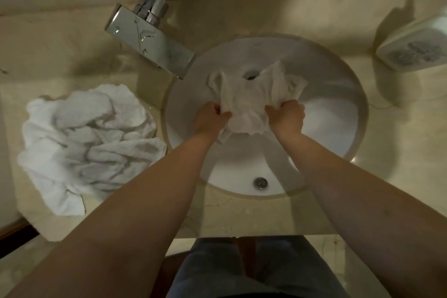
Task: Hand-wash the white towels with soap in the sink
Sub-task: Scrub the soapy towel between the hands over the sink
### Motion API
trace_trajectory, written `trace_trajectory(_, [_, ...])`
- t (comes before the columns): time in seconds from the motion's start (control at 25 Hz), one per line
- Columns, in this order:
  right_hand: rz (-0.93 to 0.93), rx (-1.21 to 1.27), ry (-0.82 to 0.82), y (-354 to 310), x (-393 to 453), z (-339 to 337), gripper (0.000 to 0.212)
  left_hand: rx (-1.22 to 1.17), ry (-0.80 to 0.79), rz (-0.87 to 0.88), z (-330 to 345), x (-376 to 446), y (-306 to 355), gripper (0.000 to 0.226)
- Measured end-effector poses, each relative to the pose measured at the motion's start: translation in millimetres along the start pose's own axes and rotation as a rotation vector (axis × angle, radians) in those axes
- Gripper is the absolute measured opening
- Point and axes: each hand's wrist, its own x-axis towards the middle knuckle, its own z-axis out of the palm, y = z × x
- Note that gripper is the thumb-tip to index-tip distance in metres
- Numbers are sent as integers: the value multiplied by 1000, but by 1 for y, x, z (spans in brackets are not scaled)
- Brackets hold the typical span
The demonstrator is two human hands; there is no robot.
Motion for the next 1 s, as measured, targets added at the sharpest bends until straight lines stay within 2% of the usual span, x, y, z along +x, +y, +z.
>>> trace_trajectory(0.08, [-61,98,32,0,-3,-3,28,-172,9,-17,4,-1,2,17])
trace_trajectory(0.12, [-95,226,12,-1,-8,-6,20,-291,9,-66,5,-3,4,20])
trace_trajectory(0.2, [-133,508,-52,-2,-20,-13,13,-591,-45,-200,8,-8,0,41])
trace_trajectory(0.28, [-43,711,-92,6,-27,-16,19,-797,-154,-322,15,-14,-13,61])
trace_trajectory(0.36, [98,695,-189,20,-29,-16,29,-695,-179,-360,21,-20,-22,67])
trace_trajectory(0.44, [184,513,-322,35,-26,-20,42,-557,-143,-334,19,-28,-20,74])
trace_trajectory(0.52, [146,352,-336,39,-26,-26,53,-501,-50,-280,12,-39,-9,58])
trace_trajectory(0.64, [-83,288,-224,28,-41,-53,41,-610,102,-140,-9,-68,13,42])
trace_trajectory(0.76, [-257,387,-78,19,-67,-91,38,-708,245,8,-35,-108,43,32])
trace_trajectory(0.84, [-319,457,10,10,-91,-119,38,-644,348,83,-54,-136,62,23])
trace_trajectory(0.92, [-395,448,91,1,-113,-144,36,-532,523,175,-70,-163,82,24])
trace_trajectory(1.0, [-520,453,158,-7,-139,-171,28,-497,624,262,-82,-190,100,27])
